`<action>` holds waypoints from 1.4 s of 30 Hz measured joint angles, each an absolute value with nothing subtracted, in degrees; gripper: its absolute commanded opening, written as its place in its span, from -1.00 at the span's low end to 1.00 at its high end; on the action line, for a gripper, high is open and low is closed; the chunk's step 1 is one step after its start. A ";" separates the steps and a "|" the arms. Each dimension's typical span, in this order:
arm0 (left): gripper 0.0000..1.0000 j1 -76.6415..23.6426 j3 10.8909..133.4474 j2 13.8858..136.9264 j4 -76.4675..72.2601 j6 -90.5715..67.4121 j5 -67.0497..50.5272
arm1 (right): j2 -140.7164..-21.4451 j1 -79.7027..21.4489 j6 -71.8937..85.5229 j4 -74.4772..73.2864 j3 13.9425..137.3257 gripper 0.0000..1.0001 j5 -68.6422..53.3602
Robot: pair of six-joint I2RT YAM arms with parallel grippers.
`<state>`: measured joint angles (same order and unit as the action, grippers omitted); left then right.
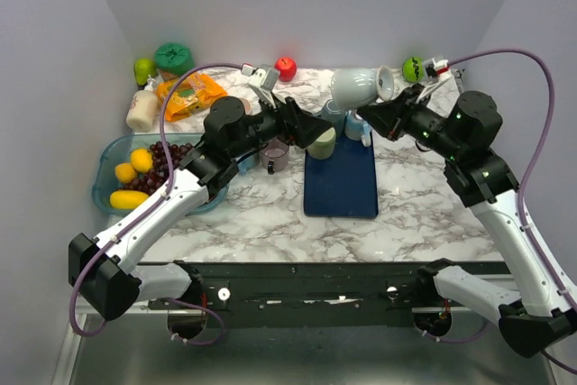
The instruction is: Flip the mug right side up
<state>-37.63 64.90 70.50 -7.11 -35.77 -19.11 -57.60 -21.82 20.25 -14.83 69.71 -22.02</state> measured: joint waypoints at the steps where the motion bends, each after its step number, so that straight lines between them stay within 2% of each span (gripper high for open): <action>1: 0.72 -37.82 64.99 70.52 -9.02 -36.67 -20.01 | -57.32 -21.82 21.63 -13.54 70.32 -0.99 -23.42; 8: 0.65 -39.44 69.12 73.03 -20.73 -43.38 -23.79 | -56.97 -22.02 30.02 -2.31 73.25 -0.99 -30.61; 18: 0.16 -40.97 72.66 76.79 -33.45 -52.10 -27.40 | -57.08 -22.04 38.92 9.67 73.08 -0.99 -34.76; 26: -0.04 -41.39 73.08 79.29 -41.15 -58.24 -28.77 | -57.23 -22.06 41.21 14.04 71.50 -0.99 -35.75; 34: -0.48 -41.39 74.08 81.47 -45.04 -62.15 -29.19 | -57.49 -22.00 42.68 18.37 68.97 -0.99 -35.73; 42: -0.47 -41.39 75.55 83.00 -47.11 -63.51 -29.67 | -57.76 -21.89 44.53 24.01 66.94 -0.99 -35.05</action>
